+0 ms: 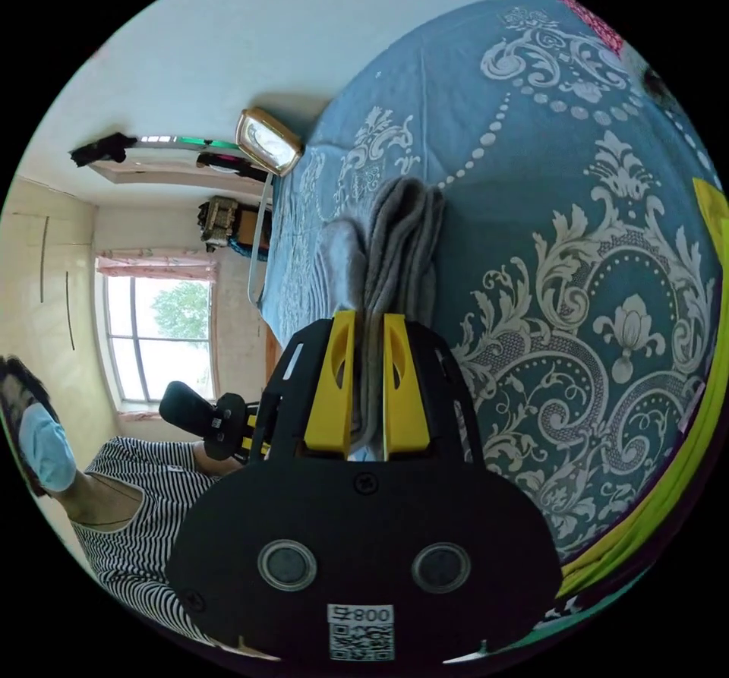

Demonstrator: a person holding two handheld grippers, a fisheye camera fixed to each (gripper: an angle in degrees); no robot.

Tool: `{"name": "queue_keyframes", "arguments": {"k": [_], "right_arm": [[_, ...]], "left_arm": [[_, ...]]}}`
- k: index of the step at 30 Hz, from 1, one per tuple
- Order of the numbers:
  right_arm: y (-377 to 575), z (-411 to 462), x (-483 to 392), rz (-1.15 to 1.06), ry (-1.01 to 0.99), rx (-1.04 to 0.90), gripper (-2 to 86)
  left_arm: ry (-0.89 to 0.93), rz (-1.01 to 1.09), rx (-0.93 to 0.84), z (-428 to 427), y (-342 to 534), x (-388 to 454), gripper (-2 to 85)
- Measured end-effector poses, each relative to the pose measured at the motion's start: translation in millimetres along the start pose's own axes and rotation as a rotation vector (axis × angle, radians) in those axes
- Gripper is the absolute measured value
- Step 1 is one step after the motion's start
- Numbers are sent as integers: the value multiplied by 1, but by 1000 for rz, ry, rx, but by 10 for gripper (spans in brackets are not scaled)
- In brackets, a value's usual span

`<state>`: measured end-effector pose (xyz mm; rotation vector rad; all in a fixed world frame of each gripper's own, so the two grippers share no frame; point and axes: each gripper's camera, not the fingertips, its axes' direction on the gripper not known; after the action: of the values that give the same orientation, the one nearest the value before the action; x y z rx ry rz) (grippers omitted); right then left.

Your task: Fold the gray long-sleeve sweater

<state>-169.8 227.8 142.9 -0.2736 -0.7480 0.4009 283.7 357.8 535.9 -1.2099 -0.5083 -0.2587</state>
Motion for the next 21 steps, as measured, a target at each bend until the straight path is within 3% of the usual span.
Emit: {"name": "queue_keyframes", "arguments": {"k": [7, 10, 14, 21], "right_arm": [[51, -6, -38, -112, 76, 168, 5], [47, 43, -77, -212, 147, 105, 2], [28, 115, -71, -187, 356, 0, 0], [49, 139, -45, -112, 264, 56, 0]], "left_arm": [[-55, 36, -6, -12, -28, 33, 78], [-83, 59, 1, -16, -37, 47, 80], [-141, 105, -23, -17, -50, 60, 81], [-9, 92, 124, -58, -47, 50, 59]]}}
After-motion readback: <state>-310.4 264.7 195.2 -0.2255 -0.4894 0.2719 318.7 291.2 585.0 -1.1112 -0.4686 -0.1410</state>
